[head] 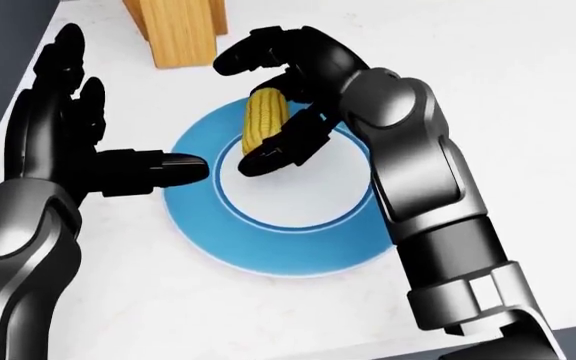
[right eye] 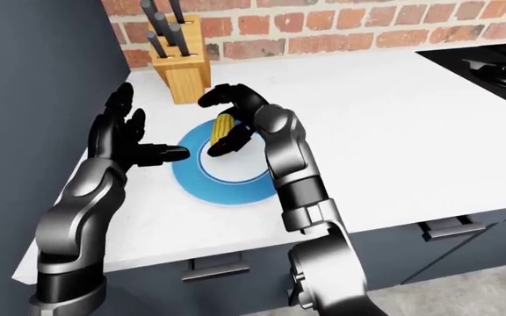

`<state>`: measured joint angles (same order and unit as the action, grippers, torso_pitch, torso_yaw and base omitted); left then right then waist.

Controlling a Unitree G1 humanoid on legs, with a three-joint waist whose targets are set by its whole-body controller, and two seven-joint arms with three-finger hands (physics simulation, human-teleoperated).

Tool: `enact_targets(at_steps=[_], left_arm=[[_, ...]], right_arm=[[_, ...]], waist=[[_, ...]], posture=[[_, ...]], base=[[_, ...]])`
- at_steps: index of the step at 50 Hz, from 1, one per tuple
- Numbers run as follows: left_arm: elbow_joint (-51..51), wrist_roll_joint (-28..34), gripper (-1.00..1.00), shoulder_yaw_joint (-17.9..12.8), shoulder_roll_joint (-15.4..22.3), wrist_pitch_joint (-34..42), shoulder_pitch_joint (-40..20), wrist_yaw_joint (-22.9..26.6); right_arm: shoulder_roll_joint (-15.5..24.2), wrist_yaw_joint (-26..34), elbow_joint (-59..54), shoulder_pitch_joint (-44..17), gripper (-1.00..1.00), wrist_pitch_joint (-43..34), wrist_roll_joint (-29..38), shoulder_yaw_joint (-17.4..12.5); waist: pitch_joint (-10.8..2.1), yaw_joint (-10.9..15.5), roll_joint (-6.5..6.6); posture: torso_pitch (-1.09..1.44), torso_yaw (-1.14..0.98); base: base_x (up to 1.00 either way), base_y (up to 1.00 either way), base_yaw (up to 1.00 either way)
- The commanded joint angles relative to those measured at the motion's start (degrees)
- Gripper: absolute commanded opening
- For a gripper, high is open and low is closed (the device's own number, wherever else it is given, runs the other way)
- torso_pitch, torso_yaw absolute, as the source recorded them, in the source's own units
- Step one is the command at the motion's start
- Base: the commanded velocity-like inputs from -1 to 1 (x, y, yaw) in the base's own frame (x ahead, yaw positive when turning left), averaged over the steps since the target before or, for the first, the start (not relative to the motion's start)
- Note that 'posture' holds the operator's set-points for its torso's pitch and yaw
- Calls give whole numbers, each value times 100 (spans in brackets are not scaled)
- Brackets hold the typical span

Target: Place the corn on the rack of the oven.

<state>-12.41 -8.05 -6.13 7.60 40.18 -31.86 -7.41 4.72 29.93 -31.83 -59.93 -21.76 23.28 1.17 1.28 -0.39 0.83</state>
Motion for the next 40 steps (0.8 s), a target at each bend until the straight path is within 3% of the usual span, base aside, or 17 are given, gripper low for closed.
enact_targets(at_steps=[1,25,30,40], left_arm=[[-197,10,100,-37,43,-173,-180,-1],[-191,21,100,-21,27,-172,-178,-3],[-191,15,100,-25,27,-164,-190,-4],[-214,17,100,-22,26,-167,-169,0]], right_arm=[[33,-32,157,-207,25,154,1,-25],[70,-247,144,-379,-8,369,71,-64],[107,-243,128,-520,-31,329,55,-82],[166,-258,229,-636,-55,163,43,-111]], waist=[[-159,1,13],[-145,2,9],[-141,0,9],[-131,2,4]], posture=[[0,0],[0,0],[0,0],[0,0]], base=[[0,0,0],[0,0,0],[0,0,0],[0,0,0]])
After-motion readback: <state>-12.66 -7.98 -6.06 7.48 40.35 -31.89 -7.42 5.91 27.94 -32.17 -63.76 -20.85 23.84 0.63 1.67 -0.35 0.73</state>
